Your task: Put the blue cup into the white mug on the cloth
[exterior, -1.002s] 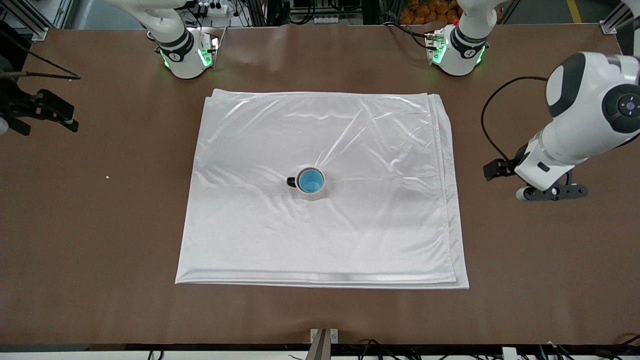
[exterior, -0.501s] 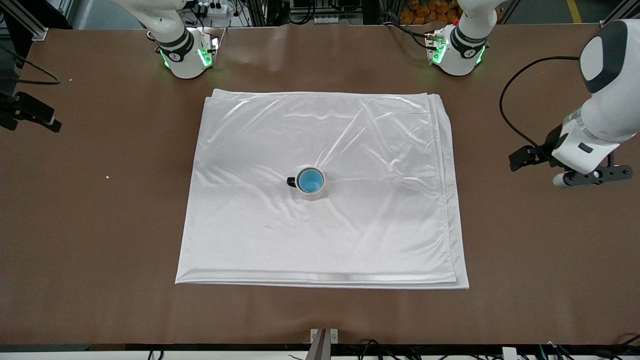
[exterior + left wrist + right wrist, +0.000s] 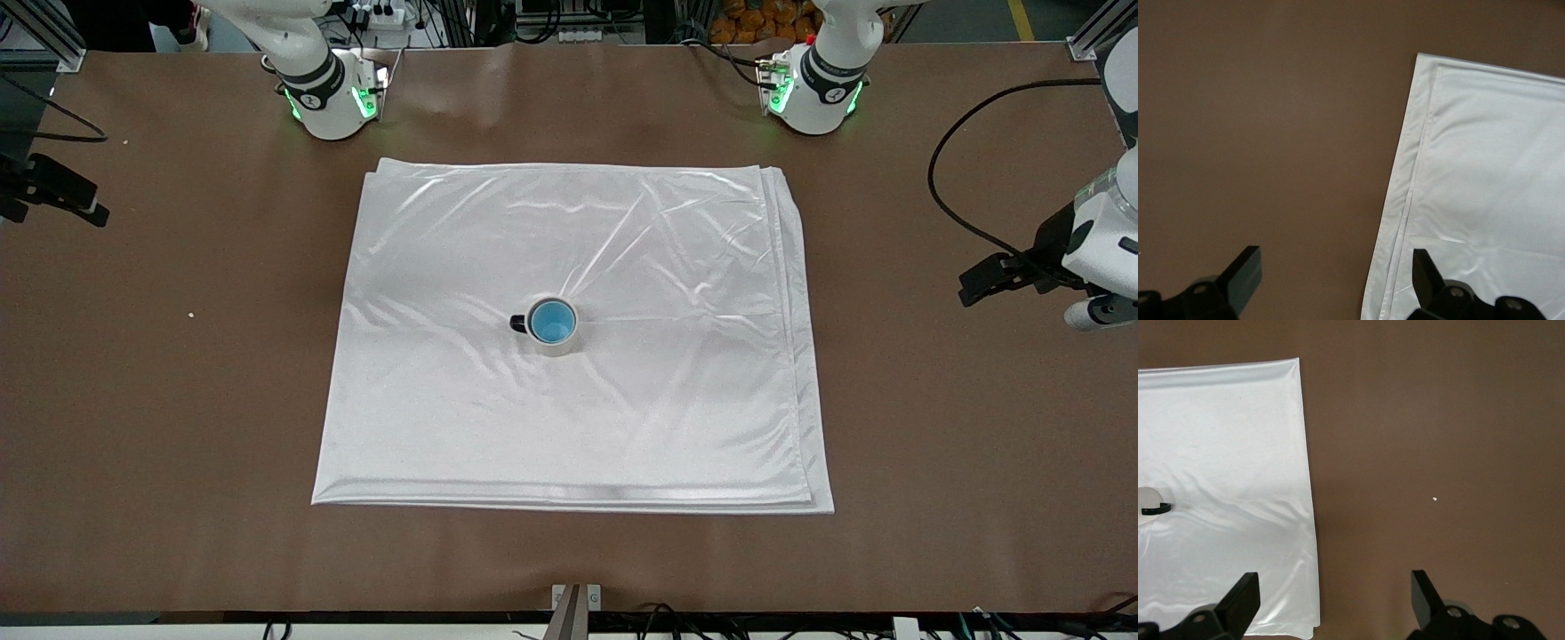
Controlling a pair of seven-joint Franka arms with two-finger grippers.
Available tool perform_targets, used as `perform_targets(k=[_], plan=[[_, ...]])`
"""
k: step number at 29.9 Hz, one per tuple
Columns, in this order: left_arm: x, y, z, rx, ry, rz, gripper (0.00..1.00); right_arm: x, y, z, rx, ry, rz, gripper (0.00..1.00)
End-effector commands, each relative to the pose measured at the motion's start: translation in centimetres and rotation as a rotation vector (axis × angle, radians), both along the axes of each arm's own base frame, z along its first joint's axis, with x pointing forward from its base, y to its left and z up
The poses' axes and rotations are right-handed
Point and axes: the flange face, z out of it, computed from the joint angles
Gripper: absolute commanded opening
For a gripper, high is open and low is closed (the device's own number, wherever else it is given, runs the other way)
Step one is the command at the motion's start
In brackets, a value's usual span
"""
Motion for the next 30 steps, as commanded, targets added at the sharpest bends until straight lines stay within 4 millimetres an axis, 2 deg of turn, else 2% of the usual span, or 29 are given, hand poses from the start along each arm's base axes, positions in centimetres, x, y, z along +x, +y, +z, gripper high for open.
perform_targets(k=[1,11,16,30], plan=[[0.2,0.1,1.6,-0.039,0.017,-0.018,1.00,-0.6,-0.2,0.3,-0.019,-0.003,-0.023,1.00],[-0.9,-0.6,4.0,-0.047,0.013,-0.048,1.00,-0.2,-0.4,-0.5,-0.020,0.012,-0.020,1.00],[-1.5,-0.6,4.0,-0.046,0.035,-0.080,1.00,-0.2,-0.5,-0.4,-0.031,0.011,-0.022,1.00],[-2.8,1.9,4.1,-0.041,0.078,-0.226,1.00,-0.2,-0.2,-0.4,-0.035,0.007,-0.019,1.00]])
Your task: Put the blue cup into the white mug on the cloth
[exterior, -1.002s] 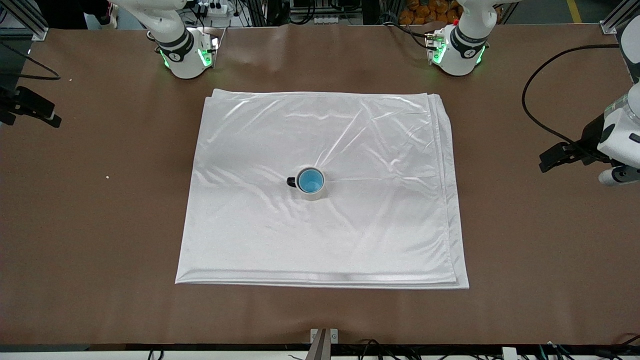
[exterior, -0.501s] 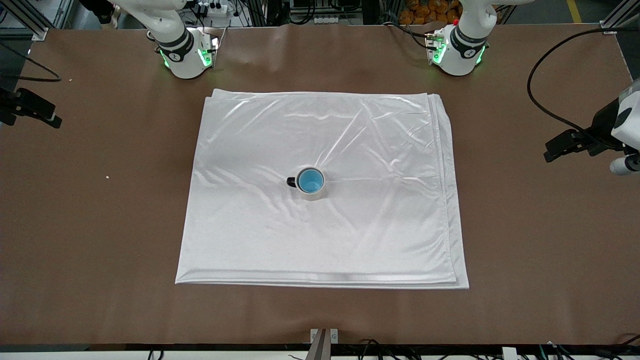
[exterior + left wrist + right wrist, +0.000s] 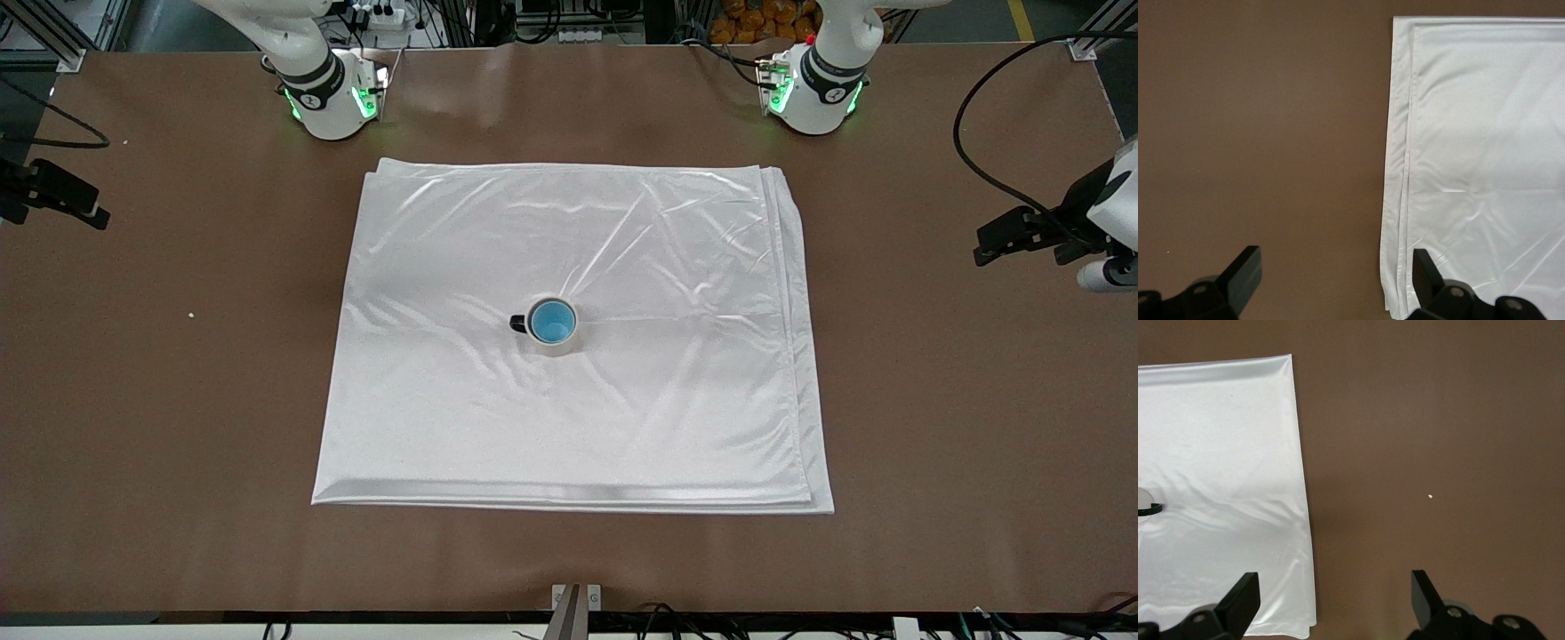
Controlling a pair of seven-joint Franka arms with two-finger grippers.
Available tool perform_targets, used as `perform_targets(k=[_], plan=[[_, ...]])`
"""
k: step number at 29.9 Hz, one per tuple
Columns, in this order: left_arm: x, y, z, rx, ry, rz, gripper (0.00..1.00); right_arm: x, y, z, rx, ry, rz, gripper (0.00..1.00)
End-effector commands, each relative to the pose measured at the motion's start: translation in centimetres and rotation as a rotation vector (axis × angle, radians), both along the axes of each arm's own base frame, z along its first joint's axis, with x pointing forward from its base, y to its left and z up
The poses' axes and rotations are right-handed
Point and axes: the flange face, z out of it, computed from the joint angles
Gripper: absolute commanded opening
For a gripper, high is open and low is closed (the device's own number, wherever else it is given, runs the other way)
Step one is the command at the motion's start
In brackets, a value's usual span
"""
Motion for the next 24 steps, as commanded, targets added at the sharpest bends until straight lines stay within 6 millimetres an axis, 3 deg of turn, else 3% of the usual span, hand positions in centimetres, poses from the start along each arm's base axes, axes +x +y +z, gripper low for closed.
perform_targets(k=[1,7,12,24], plan=[[-1.5,0.8,0.7,-0.020,0.007,-0.058,1.00,-0.3,0.0,0.2,-0.025,-0.006,-0.013,1.00],[-2.3,1.0,0.1,-0.021,0.026,-0.071,1.00,-0.4,-0.1,0.3,-0.039,-0.008,-0.014,1.00],[-2.2,-0.6,-0.9,-0.019,0.046,-0.096,1.00,-0.4,-0.1,0.4,-0.039,-0.012,-0.025,1.00],[-2.0,-1.5,-1.0,-0.018,0.046,-0.097,1.00,-0.5,0.0,0.4,-0.040,-0.009,-0.028,1.00]])
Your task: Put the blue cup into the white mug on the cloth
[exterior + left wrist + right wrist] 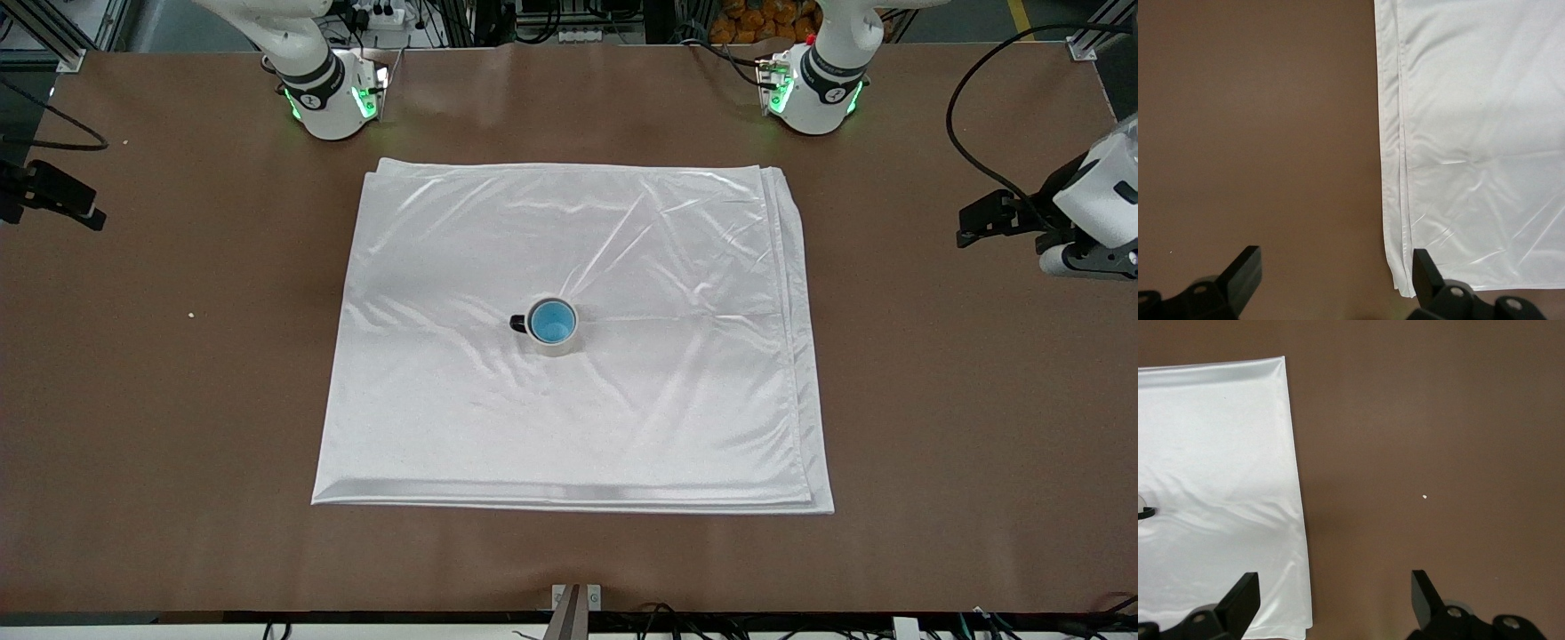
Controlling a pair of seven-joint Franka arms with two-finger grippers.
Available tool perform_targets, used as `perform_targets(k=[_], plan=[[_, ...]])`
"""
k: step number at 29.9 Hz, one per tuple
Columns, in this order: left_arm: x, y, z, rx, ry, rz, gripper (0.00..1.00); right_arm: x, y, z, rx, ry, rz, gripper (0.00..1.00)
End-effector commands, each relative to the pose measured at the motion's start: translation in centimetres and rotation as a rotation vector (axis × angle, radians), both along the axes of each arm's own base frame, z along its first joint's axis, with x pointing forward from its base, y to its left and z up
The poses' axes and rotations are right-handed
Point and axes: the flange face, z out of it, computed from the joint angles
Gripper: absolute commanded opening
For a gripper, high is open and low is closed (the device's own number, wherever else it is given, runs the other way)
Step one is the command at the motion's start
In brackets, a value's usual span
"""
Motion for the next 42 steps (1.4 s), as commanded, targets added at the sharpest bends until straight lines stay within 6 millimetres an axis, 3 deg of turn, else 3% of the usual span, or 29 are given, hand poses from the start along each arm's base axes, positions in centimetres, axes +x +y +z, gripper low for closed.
perform_targets(k=[1,10,42], plan=[[-0.5,-0.4,0.5,-0.013,-0.007,-0.010,1.00,-0.5,0.1,0.4,-0.021,-0.006,-0.019,1.00],[-0.2,-0.4,1.3,-0.015,-0.036,0.007,1.00,-0.5,0.1,0.4,-0.020,-0.004,-0.019,1.00],[-0.1,0.1,1.1,-0.003,-0.030,0.012,1.00,-0.3,1.3,0.5,-0.024,-0.016,-0.007,1.00]])
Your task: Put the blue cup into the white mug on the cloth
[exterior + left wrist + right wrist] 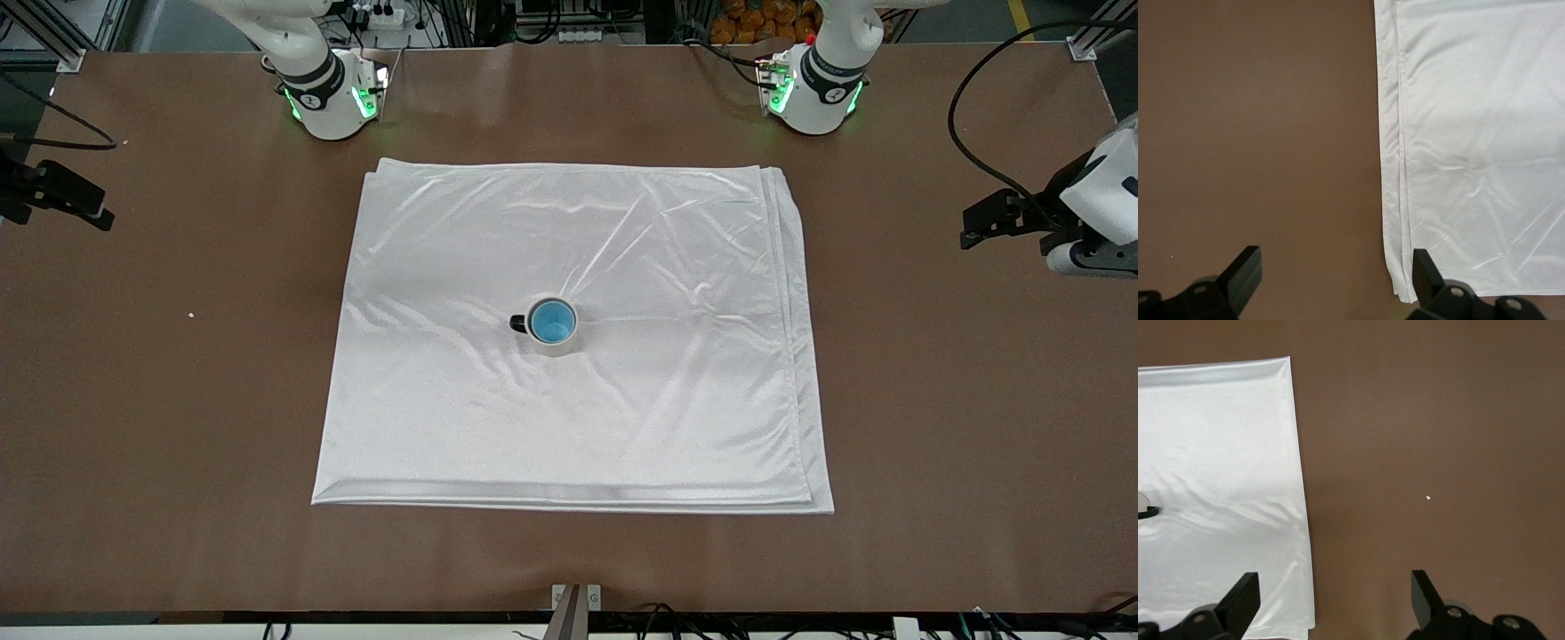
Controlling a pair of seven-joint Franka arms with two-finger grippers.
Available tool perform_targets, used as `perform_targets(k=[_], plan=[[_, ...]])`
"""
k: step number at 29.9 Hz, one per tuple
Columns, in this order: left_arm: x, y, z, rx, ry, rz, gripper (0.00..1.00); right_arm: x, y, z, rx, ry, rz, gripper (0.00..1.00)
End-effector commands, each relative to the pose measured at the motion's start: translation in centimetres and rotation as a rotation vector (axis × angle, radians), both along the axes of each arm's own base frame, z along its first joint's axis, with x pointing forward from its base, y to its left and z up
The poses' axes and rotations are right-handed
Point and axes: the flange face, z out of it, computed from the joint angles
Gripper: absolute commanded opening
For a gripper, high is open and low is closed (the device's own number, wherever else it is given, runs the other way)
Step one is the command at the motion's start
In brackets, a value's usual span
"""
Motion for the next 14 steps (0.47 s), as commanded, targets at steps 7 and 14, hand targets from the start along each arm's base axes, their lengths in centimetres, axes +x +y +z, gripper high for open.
perform_targets(k=[7,14], plan=[[-0.28,0.06,0.59,-0.003,-0.012,0.008,1.00,-0.35,0.34,0.25,-0.023,-0.011,-0.014,1.00],[-0.28,0.06,0.59,-0.003,-0.012,0.009,1.00,-0.35,0.25,0.25,-0.023,-0.011,-0.015,1.00]])
